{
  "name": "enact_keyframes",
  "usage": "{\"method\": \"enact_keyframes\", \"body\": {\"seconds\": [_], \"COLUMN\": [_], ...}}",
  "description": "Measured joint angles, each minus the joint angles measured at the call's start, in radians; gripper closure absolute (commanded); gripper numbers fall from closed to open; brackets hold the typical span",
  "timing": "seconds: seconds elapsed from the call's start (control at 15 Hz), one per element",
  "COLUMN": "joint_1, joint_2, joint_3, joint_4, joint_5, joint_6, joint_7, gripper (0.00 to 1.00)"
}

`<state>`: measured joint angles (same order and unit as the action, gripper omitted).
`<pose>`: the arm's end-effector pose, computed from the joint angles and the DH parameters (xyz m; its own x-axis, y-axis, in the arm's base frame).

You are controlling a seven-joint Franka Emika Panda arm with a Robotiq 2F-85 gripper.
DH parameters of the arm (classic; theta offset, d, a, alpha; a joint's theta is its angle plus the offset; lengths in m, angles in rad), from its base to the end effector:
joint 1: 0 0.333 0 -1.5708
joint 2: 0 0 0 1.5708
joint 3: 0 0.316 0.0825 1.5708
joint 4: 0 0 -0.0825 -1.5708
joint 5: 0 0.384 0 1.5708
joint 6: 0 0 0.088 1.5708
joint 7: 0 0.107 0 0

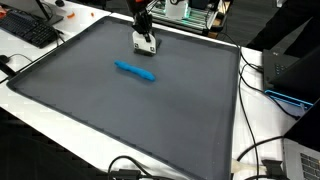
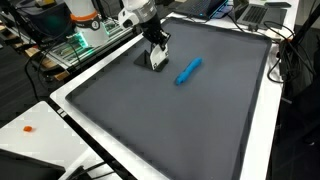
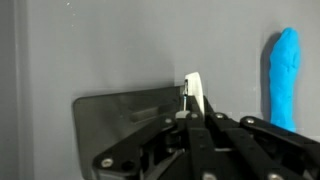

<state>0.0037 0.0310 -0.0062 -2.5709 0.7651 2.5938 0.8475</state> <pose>0.4428 -0.0146 0.2488 0.0790 -0.9323 -0.3529 -0.9899 -0.0317 -0.1378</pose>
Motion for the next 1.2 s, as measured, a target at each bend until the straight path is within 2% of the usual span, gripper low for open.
{"method": "enact_keyframes", "body": {"seconds": [0.4,0.87,1.2], "joint_1": [-0.003,0.0,0.016], "joint_2": [-0.03,-0.141,-0.154], "joint_3": [-0.002,0.011,0.046], "joint_4": [-0.003,0.013,0.111], "joint_5": [-0.024,-0.3,-0.438], "joint_6": [-0.021,-0.149,-0.288], "joint_7": [0.01,-0.012,-0.09], "gripper": [0.99,0.99,0.99]}}
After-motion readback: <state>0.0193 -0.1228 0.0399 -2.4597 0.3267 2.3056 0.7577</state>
